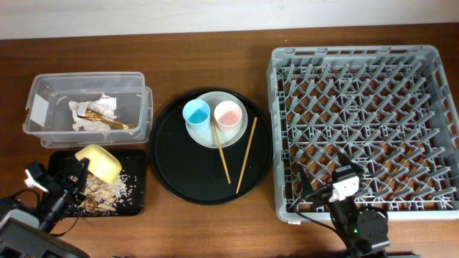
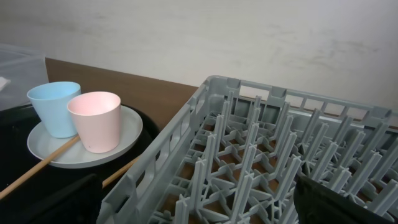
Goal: Sort waste into correct bins and load items into the dishwasher rack
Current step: 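Tip the yellow bowl over the black rectangular tray to empty scraps, then set the empty yellow bowl back on the round tray, then grasp a wooden chopstick on the round tray with the right gripper, then insert the chopstick upright into the dish rack and release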
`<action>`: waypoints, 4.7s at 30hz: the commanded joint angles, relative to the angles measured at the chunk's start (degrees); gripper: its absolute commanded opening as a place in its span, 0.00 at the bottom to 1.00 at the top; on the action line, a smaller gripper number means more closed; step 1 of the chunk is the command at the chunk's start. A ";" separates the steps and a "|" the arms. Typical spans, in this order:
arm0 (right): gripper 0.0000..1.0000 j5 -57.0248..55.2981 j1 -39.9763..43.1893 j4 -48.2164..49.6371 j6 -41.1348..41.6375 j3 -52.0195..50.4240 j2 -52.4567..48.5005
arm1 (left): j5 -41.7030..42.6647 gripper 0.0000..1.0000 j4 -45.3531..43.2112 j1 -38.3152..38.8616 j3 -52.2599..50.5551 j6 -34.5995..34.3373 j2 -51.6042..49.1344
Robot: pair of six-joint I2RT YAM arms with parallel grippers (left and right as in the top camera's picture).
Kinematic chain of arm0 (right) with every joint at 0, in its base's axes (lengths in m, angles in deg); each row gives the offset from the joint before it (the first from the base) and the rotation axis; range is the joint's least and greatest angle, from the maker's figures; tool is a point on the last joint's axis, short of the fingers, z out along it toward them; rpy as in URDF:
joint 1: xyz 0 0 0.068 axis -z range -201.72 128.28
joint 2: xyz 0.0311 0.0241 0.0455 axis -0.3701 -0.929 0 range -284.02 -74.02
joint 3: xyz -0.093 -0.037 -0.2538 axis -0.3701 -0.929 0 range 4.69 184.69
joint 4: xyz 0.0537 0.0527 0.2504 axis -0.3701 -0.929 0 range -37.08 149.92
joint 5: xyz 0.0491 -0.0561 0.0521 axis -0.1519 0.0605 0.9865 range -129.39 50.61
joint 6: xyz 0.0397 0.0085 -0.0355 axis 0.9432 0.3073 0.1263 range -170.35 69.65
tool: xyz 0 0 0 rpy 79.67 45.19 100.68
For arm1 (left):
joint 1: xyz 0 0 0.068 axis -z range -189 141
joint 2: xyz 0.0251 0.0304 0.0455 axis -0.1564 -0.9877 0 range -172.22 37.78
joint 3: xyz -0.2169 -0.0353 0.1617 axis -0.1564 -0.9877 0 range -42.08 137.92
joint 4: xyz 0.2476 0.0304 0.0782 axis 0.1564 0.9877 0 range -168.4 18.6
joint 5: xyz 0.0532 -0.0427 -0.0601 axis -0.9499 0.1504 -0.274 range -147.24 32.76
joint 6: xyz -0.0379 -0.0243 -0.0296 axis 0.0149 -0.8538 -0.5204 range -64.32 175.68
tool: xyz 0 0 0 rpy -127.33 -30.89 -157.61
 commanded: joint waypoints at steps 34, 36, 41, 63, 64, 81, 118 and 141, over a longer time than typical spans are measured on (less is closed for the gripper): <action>0.98 0.11 0.37 -0.24 0.07 -0.31 0.35 | -90.51 0.11 10.36 90.92 12.61 -27.65 5.64; 0.98 0.13 0.37 -0.26 0.07 -0.31 0.35 | -91.89 0.43 10.34 90.55 12.61 -27.65 5.64; 0.98 -3.23 0.37 0.22 0.04 -0.31 0.35 | -88.67 0.50 15.87 87.17 23.28 -25.16 8.31; 0.45 5.51 -26.40 -55.04 34.64 85.42 -94.84 | -79.84 0.99 29.27 55.71 38.77 -21.40 17.92; 0.46 5.44 -28.39 -53.62 36.09 85.42 -99.21 | -79.84 0.99 29.27 55.71 38.77 -21.40 17.92; 0.39 -1.27 -36.17 -41.97 38.66 78.47 -110.53 | -79.84 0.99 29.27 55.71 38.77 -21.40 17.92; 0.04 -3.06 -1.66 -53.29 19.85 75.45 -85.29 | -79.84 0.99 29.27 55.67 38.77 -21.40 17.92; 0.19 8.28 -1.73 -52.85 19.12 73.61 -93.70 | -79.84 0.99 29.27 55.67 38.77 -21.40 17.92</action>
